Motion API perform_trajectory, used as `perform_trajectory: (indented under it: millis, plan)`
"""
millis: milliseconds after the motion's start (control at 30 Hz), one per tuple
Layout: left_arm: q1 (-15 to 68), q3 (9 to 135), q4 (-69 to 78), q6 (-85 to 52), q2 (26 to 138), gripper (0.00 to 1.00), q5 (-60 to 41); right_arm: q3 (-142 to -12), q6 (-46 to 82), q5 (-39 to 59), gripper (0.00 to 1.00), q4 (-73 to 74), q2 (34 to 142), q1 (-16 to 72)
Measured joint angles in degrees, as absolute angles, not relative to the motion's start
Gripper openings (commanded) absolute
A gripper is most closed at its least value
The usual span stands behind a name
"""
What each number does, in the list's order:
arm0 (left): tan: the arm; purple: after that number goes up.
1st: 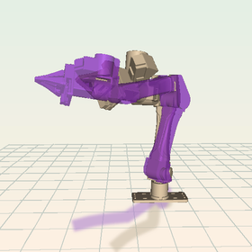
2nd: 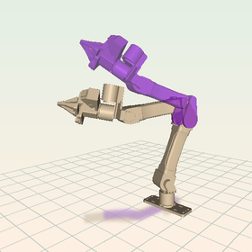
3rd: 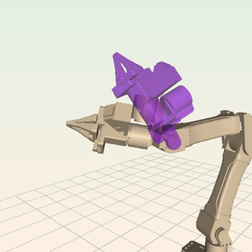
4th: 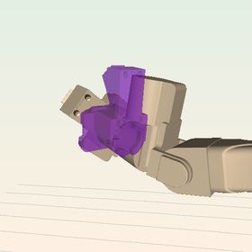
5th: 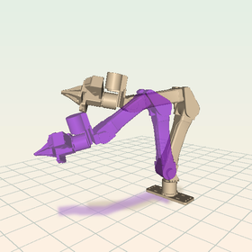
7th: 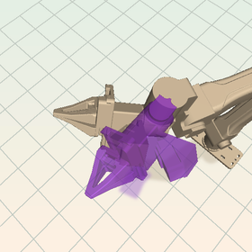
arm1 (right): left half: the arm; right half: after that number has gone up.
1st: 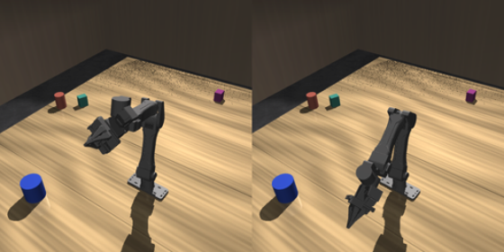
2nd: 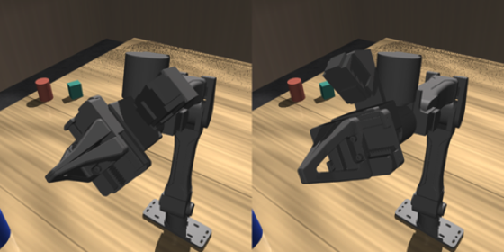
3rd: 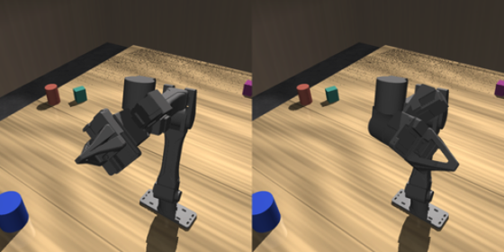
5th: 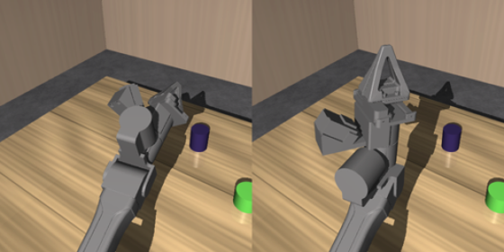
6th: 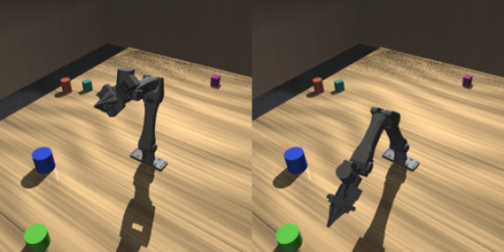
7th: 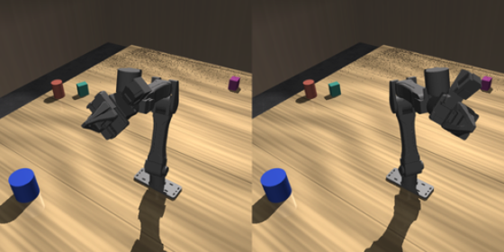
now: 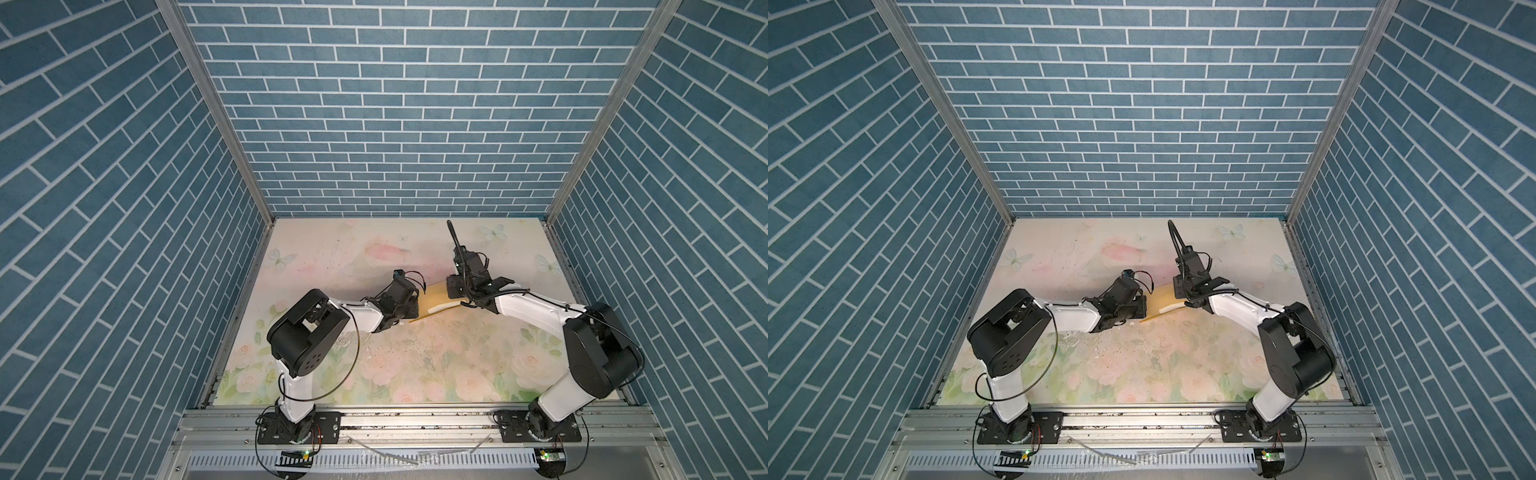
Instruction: Place the letter into the envelope and seal it
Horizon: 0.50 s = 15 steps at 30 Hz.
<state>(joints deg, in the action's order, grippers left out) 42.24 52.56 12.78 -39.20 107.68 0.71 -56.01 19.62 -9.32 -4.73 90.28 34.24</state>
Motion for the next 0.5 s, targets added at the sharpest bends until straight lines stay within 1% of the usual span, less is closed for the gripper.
perform_trajectory:
  millis: [100,200,500]
  plan:
    - [42.2,52.5,12.9,-39.2,107.7,0.00,1.0,-56.0,20.7,-5.7,0.00,-1.0,87.3,34.4]
    - [42.2,52.4,13.0,-39.2,107.7,0.00,1.0,-56.0,21.1,-3.2,0.00,1.6,87.0,35.2]
    - [42.2,52.2,13.5,-39.2,107.6,0.00,1.0,-56.8,21.1,-1.8,0.00,0.4,93.4,39.6]
